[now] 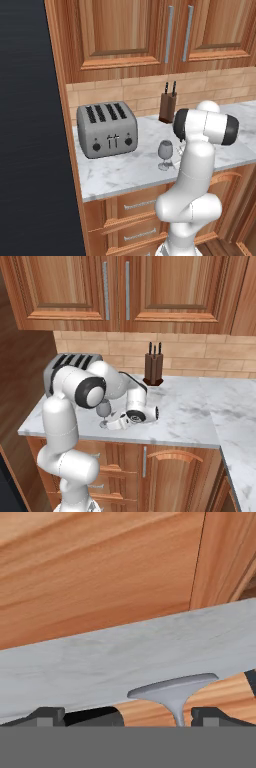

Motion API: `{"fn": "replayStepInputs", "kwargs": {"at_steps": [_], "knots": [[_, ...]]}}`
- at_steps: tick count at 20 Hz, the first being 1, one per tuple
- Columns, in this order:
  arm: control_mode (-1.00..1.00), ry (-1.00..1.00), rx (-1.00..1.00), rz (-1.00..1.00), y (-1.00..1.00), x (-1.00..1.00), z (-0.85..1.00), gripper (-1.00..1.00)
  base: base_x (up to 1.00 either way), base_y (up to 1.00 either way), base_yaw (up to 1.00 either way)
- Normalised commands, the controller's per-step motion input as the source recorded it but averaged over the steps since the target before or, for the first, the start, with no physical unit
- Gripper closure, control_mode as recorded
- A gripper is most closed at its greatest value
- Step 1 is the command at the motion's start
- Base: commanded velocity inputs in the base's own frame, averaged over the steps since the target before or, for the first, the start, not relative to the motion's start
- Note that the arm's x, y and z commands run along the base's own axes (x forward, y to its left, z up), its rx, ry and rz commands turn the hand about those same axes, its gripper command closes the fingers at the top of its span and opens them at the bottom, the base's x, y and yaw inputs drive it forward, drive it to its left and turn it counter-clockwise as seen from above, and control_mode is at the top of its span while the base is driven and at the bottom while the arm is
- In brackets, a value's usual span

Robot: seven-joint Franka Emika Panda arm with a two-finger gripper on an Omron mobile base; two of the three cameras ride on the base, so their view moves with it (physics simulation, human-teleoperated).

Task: Retrieve the wine glasses from the counter and place one next to each plate.

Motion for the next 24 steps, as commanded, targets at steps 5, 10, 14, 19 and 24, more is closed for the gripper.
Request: {"fn": "replayStepInputs", "kwargs": {"at_steps": [5,10,14,19,24], "knots": [[-1.0,0.0,0.0,0.09,0.06,-0.01,-0.27,-1.0,0.0,0.0,0.0],[-1.0,-0.01,0.0,0.0,0.36,0.0,-0.27,-1.0,0.0,0.0,0.0],[-1.0,0.0,0.0,0.0,0.51,0.0,-0.37,-1.0,0.0,0.0,0.0],[-1.0,0.0,0.0,-0.03,0.33,0.0,-0.43,-1.0,0.0,0.0,0.0],[-1.0,0.0,0.0,-0.23,0.02,-0.02,-0.26,-1.0,0.0,0.0,0.0]]}}
